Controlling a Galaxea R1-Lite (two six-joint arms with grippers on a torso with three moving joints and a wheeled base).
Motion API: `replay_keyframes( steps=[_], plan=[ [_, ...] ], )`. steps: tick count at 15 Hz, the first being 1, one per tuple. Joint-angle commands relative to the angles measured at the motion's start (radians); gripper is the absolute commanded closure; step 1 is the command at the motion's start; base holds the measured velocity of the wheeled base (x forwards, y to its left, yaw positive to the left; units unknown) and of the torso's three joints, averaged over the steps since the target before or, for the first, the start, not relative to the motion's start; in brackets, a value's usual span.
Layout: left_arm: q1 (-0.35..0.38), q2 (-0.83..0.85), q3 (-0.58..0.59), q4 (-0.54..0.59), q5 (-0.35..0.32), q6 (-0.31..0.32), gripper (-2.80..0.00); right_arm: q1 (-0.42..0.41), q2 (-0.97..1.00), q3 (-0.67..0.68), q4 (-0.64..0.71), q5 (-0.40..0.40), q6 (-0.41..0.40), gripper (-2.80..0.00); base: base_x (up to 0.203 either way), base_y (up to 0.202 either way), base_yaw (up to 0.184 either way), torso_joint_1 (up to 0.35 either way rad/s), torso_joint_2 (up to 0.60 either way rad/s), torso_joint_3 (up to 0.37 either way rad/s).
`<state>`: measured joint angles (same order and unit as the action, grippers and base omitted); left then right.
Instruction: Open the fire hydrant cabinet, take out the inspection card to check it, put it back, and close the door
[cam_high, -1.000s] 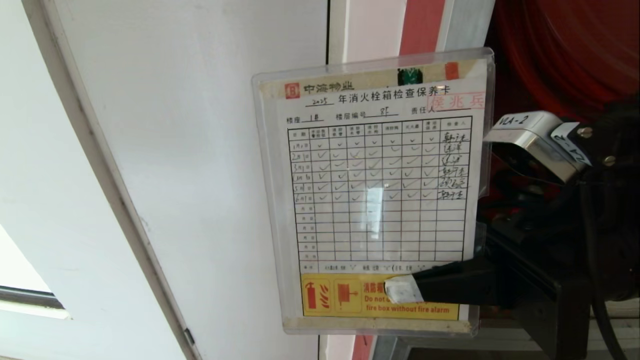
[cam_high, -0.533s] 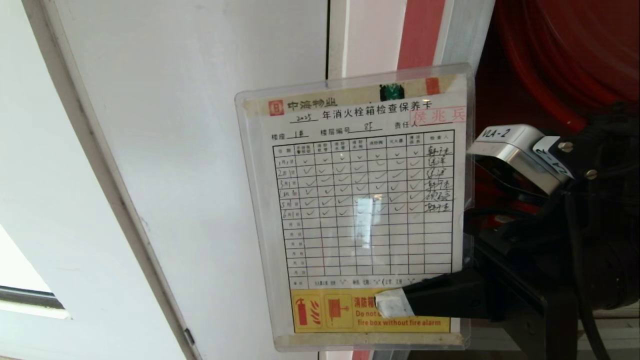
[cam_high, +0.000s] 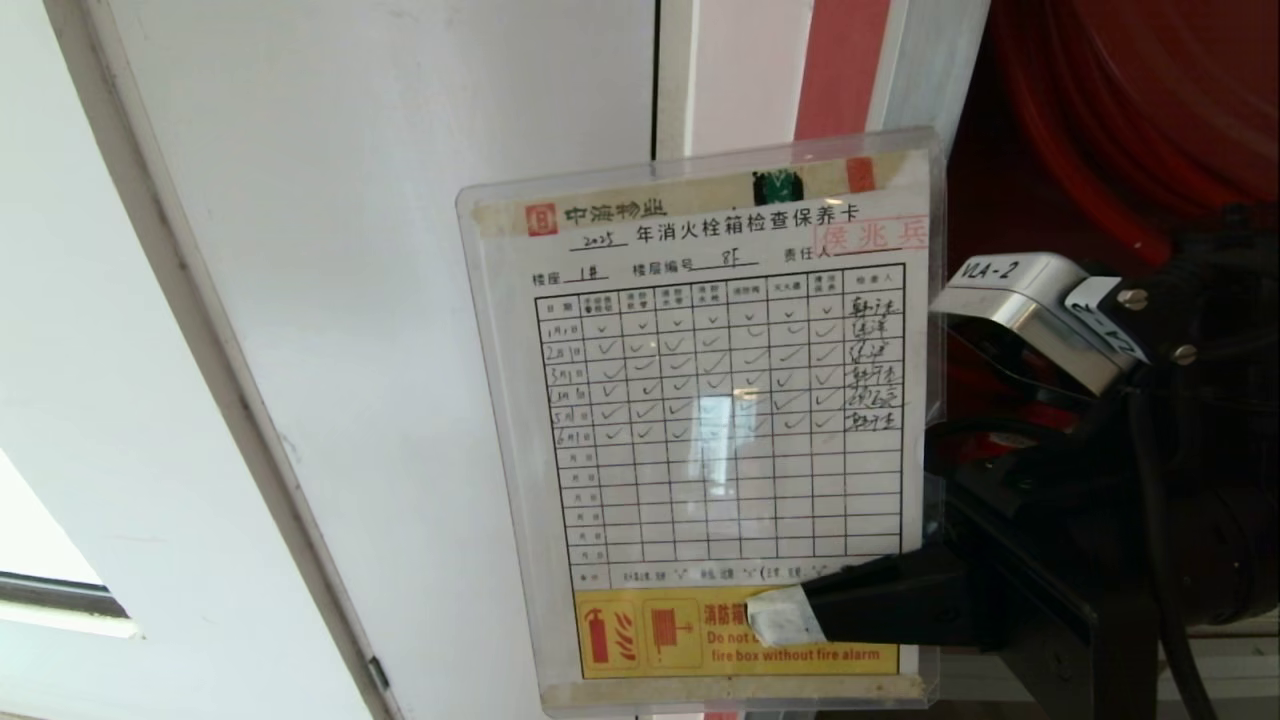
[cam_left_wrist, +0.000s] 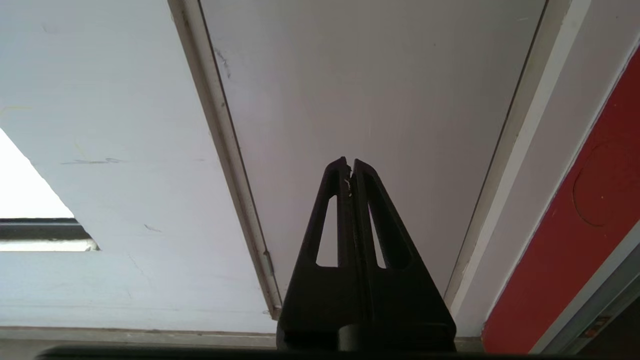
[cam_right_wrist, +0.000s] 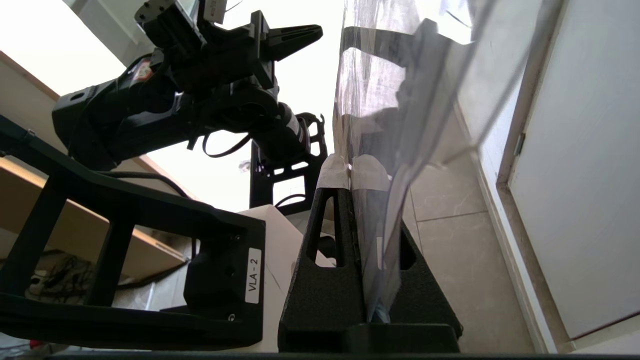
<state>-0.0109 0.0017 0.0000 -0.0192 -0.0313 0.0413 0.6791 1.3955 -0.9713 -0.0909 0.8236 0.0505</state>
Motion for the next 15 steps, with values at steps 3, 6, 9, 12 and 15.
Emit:
replay_keyframes(
  steps=[3,6,9,12,15],
  plan=[
    [0.000,0.001,0.012,-0.001,0.000,0.000,0.00,0.001,-0.001,-0.003,-0.001,0.005,0.000,0.00,0.000,0.000,0.000,0.000,0.00,0.000],
    [0.000,0.000,0.012,-0.001,0.000,0.000,0.00,0.001,-0.001,-0.003,-0.001,0.005,0.000,0.00,0.000,0.000,0.000,0.000,0.00,0.000],
    [0.000,0.000,0.012,-0.001,-0.001,0.000,0.00,0.002,-0.004,-0.004,-0.001,0.005,0.000,0.00,0.000,0.000,0.000,0.000,0.00,0.000],
    [0.000,0.000,0.012,-0.001,-0.001,0.000,0.00,0.001,-0.009,-0.003,-0.001,0.005,0.002,0.00,0.000,0.000,0.000,0.000,0.00,0.000],
    [0.000,0.000,0.012,-0.001,0.000,0.000,0.00,0.000,-0.012,-0.001,0.000,0.005,0.001,0.00,0.000,0.000,0.000,0.000,0.00,0.000]
  ],
)
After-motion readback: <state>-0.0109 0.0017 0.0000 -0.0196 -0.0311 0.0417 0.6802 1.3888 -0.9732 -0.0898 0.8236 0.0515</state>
